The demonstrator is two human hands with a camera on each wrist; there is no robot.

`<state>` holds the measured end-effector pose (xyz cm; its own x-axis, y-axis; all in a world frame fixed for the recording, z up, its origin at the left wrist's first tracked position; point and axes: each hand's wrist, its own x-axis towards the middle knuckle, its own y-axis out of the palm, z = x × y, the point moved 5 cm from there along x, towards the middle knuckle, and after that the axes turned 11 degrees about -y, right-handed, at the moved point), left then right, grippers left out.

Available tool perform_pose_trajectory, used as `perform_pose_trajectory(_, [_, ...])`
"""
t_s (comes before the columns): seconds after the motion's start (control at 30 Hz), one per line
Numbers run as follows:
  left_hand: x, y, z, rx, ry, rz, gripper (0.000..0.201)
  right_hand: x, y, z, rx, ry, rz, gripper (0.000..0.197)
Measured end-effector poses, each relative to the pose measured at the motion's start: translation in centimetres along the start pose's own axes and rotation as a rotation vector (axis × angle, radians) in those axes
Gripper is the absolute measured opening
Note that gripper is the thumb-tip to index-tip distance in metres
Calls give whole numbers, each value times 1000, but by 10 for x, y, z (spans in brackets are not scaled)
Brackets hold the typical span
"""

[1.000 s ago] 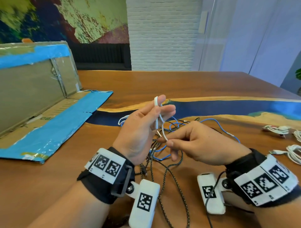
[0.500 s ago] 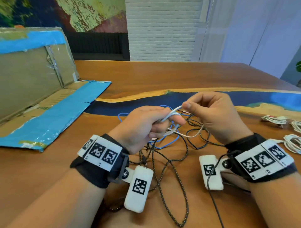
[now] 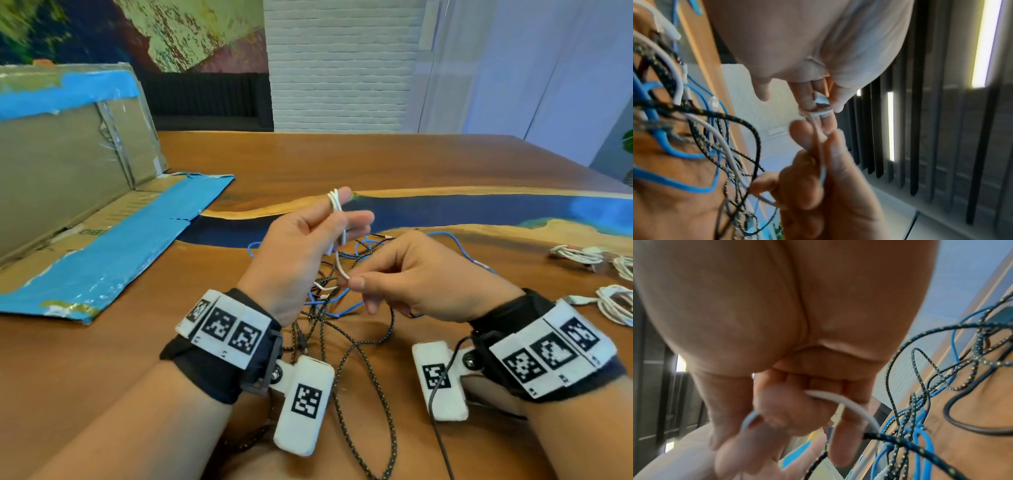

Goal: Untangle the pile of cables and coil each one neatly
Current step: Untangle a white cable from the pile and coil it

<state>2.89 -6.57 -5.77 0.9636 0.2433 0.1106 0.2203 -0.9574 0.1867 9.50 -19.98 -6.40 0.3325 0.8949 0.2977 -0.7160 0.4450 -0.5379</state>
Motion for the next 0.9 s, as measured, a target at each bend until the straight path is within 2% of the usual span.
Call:
perform_pose_trajectory(0.03, [1, 0, 2, 96, 5, -13, 35, -1, 0, 0, 18, -13, -12, 29])
perform_pose_trajectory(0.2, [2, -5, 3, 451, -18, -40, 24, -2, -11, 4, 104, -74, -159, 20])
perform_pose_trajectory(0.27, [0, -4, 3, 476, -57, -3, 27, 0, -17, 1, 85, -111, -268, 17])
perform_pose_trajectory(0.37, [-4, 4, 3, 527, -79, 122, 46, 0, -25, -6, 85, -133, -442, 24])
perform_pose_trajectory(0.47, [-9, 8, 3, 393, -157, 196, 47, 1, -28, -7, 104, -164, -530, 27])
perform_pose_trajectory(0.63, [-6, -1, -3, 166, -135, 186, 40, 1, -34, -15, 211, -144, -566, 22])
perform_pose_trajectory(0.73, [-5, -6, -8, -18, -121, 186, 39, 3, -32, -20, 129, -88, -515, 17])
perform_pose_trajectory(0.8, [-3, -7, -8, -103, -120, 191, 38, 5, -27, -22, 67, -38, -432, 21])
perform_pose_trajectory(0.9, [-2, -7, -9, -192, -111, 219, 39, 7, -19, -18, 192, -20, -365, 23])
